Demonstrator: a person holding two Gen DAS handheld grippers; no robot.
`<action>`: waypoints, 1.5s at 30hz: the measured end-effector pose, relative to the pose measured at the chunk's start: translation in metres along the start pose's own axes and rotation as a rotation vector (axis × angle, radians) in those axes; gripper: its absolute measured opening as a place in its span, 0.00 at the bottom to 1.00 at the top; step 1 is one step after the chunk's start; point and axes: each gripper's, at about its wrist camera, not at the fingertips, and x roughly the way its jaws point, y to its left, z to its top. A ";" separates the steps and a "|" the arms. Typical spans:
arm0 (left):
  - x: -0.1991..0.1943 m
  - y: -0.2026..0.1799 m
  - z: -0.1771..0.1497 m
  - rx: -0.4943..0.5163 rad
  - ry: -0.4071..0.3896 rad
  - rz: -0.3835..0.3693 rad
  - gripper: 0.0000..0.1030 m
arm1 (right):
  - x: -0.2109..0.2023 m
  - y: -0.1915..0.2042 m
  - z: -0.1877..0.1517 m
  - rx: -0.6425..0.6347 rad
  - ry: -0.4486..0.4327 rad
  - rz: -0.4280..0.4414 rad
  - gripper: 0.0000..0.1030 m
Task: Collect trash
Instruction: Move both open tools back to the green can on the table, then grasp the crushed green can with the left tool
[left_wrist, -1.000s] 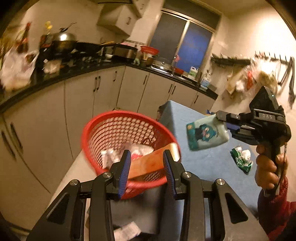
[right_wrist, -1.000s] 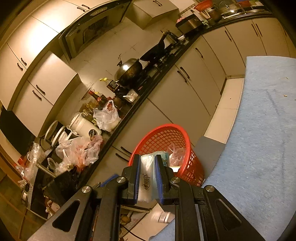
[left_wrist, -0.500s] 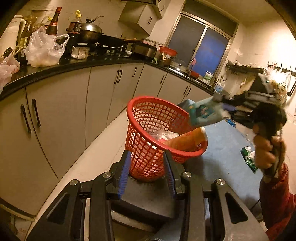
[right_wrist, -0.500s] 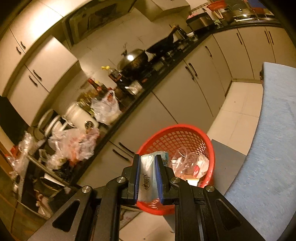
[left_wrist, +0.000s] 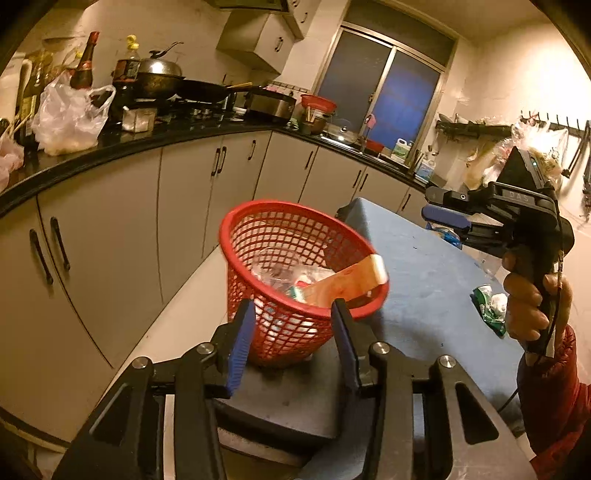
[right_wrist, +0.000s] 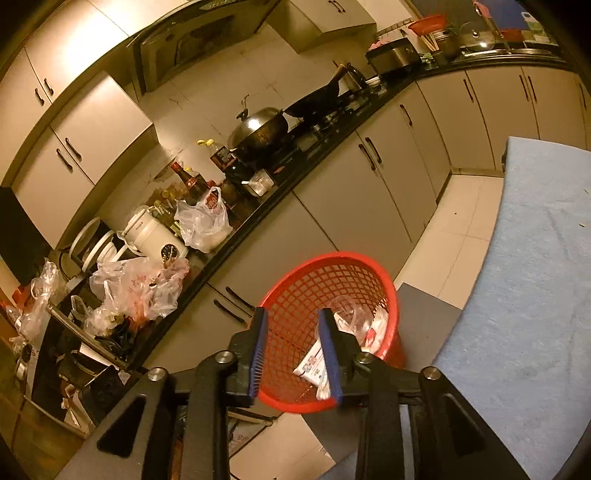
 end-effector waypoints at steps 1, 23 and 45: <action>-0.001 -0.004 0.001 0.006 -0.001 -0.003 0.41 | -0.004 -0.001 -0.002 0.006 -0.001 0.006 0.33; 0.065 -0.252 -0.008 0.299 0.192 -0.310 0.62 | -0.262 -0.149 -0.057 0.184 -0.231 -0.340 0.49; 0.256 -0.397 -0.025 0.110 0.591 -0.363 0.69 | -0.298 -0.326 -0.060 0.392 -0.162 -0.594 0.18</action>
